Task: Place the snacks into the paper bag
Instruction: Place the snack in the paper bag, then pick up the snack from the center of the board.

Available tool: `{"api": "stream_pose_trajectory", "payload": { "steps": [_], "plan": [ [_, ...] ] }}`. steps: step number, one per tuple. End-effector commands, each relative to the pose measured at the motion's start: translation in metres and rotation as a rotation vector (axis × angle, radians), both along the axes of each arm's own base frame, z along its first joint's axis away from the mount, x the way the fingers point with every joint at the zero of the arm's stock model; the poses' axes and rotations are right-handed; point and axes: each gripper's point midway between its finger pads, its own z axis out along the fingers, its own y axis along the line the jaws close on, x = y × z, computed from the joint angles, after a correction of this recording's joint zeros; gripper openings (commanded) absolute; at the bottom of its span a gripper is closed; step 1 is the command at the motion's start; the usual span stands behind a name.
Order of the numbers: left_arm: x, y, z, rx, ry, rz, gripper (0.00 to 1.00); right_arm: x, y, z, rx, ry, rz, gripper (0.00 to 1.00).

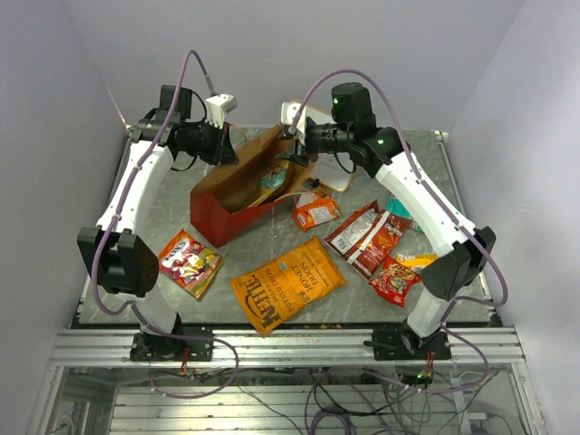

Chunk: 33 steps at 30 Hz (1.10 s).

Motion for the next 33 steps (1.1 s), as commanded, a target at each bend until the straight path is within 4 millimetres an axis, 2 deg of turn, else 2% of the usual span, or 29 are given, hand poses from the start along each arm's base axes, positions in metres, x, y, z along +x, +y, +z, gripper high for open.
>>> {"api": "stream_pose_trajectory", "payload": {
  "steps": [1,5,8,11,12,13,16,21,24,33],
  "plan": [
    [-0.003,-0.004,0.019,-0.020,-0.082,-0.019,0.07,0.000,-0.031,0.061,0.095,-0.029,-0.168,0.46],
    [0.002,-0.003,0.021,-0.019,-0.100,0.002,0.07,-0.012,-0.069,0.072,0.104,0.001,-0.266,0.50],
    [0.005,-0.004,0.021,-0.023,-0.101,0.006,0.07,-0.025,-0.097,0.064,0.080,0.027,-0.305,0.51],
    [0.009,-0.002,0.023,-0.015,-0.118,0.020,0.07,-0.052,-0.113,0.033,-0.003,0.063,-0.271,0.51],
    [0.011,-0.001,0.023,-0.007,-0.127,0.024,0.07,-0.061,-0.116,0.017,-0.029,0.084,-0.257,0.51],
    [0.012,0.001,0.022,0.003,-0.131,0.028,0.07,-0.070,-0.119,-0.007,-0.058,0.124,-0.245,0.52],
    [0.012,0.004,0.016,0.042,-0.133,0.011,0.07,-0.089,-0.124,-0.055,-0.095,0.202,-0.225,0.53],
    [0.016,0.014,0.006,0.105,-0.135,0.026,0.07,-0.112,-0.123,-0.135,-0.168,0.337,-0.188,0.54],
    [0.015,0.016,0.001,0.115,-0.137,0.026,0.07,-0.139,-0.109,-0.173,-0.211,0.358,-0.099,0.54],
    [0.020,0.014,-0.004,0.101,-0.154,0.038,0.07,-0.188,-0.079,-0.244,-0.376,0.356,0.062,0.54]
  ]
}}
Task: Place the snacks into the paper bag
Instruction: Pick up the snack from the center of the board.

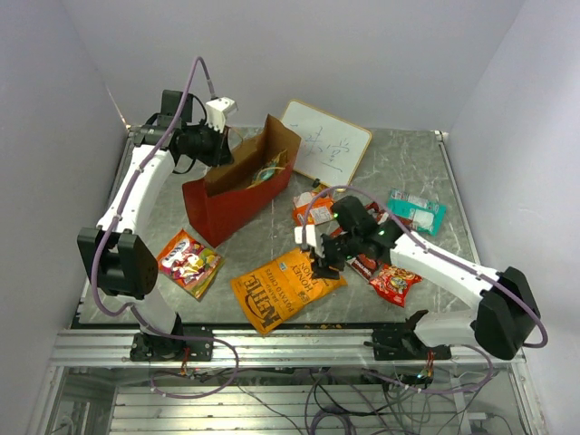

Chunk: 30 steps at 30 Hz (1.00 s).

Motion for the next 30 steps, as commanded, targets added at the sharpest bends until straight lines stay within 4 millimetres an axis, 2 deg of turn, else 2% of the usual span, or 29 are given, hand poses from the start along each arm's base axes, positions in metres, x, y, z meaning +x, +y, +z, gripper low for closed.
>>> {"api": "stream_pose_trajectory", "payload": {
  "steps": [1,7,10,15,24,30],
  "plan": [
    [0.006,-0.001,0.010,0.003,-0.064,0.005,0.07,-0.014,0.019,-0.023,-0.033,-0.072,0.098,0.54],
    [0.009,-0.003,0.005,-0.006,-0.046,0.015,0.07,-0.055,0.023,-0.060,-0.136,-0.072,0.225,0.54],
    [0.009,-0.003,0.003,-0.011,-0.043,0.020,0.07,-0.069,0.021,-0.073,-0.179,-0.099,0.260,0.56],
    [0.009,0.000,0.002,0.001,-0.048,0.031,0.07,-0.062,0.019,-0.084,-0.201,-0.191,0.218,0.56],
    [0.008,-0.001,0.000,-0.001,-0.043,0.025,0.07,-0.043,0.024,-0.080,-0.155,-0.324,0.164,0.50],
    [0.008,-0.002,0.000,-0.003,-0.037,0.021,0.07,-0.046,0.022,-0.083,-0.157,-0.318,0.174,0.41]
  ]
}}
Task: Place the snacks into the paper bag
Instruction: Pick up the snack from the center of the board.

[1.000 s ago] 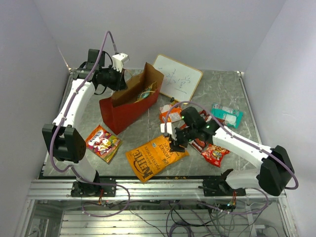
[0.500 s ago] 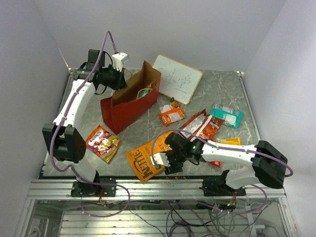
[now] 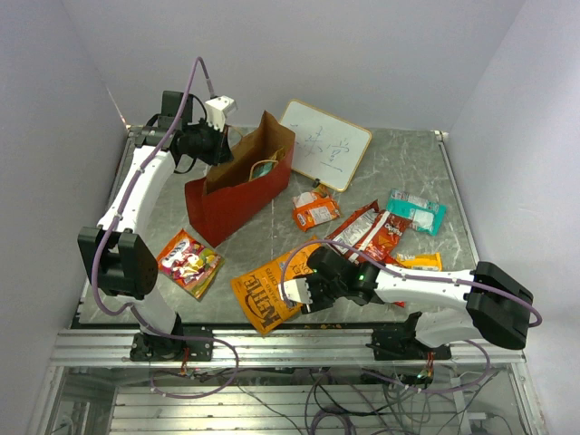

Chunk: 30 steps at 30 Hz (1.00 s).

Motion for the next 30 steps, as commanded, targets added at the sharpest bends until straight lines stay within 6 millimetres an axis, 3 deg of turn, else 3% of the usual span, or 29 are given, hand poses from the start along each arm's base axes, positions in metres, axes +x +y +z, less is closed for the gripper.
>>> {"api": "stream_pose_trajectory", "payload": {
  "steps": [1,8,16,23,30],
  "plan": [
    [-0.001,-0.003,0.003,-0.004,-0.013,-0.006,0.07,0.002,0.005,0.004,0.031,-0.030,0.011,0.40],
    [-0.003,-0.003,0.004,-0.004,-0.023,-0.011,0.07,-0.003,0.002,0.000,0.015,-0.008,0.024,0.27],
    [-0.004,0.000,-0.004,0.017,-0.028,-0.011,0.07,-0.001,0.013,0.027,0.046,-0.020,0.061,0.03],
    [-0.005,-0.001,-0.003,0.028,-0.047,-0.040,0.07,0.016,0.026,0.092,0.081,-0.092,0.094,0.00],
    [-0.014,-0.008,0.014,-0.005,-0.065,-0.092,0.07,0.026,0.034,0.162,0.145,-0.131,0.108,0.00]
  ]
}}
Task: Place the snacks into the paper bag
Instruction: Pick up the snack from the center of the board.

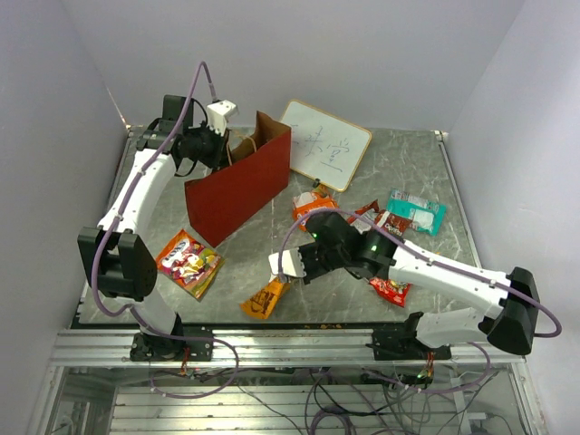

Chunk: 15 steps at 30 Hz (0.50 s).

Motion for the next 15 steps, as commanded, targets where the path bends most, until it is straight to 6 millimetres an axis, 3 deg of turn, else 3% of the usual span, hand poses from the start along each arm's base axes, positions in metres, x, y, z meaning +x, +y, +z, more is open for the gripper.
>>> {"api": "stream_pose_trajectory", "payload": {
  "steps": [1,9,15],
  "plan": [
    [-0.016,-0.010,0.026,-0.033,-0.038,-0.074,0.07,0.000,-0.004,0.047,0.035,-0.024,0.027,0.00],
    [-0.041,-0.025,0.049,-0.130,-0.046,-0.159,0.07,0.023,-0.010,0.120,0.123,-0.119,-0.037,0.00],
    [-0.045,-0.024,0.049,-0.142,-0.062,-0.139,0.07,0.039,-0.019,0.172,0.183,-0.181,-0.112,0.00]
  ]
}}
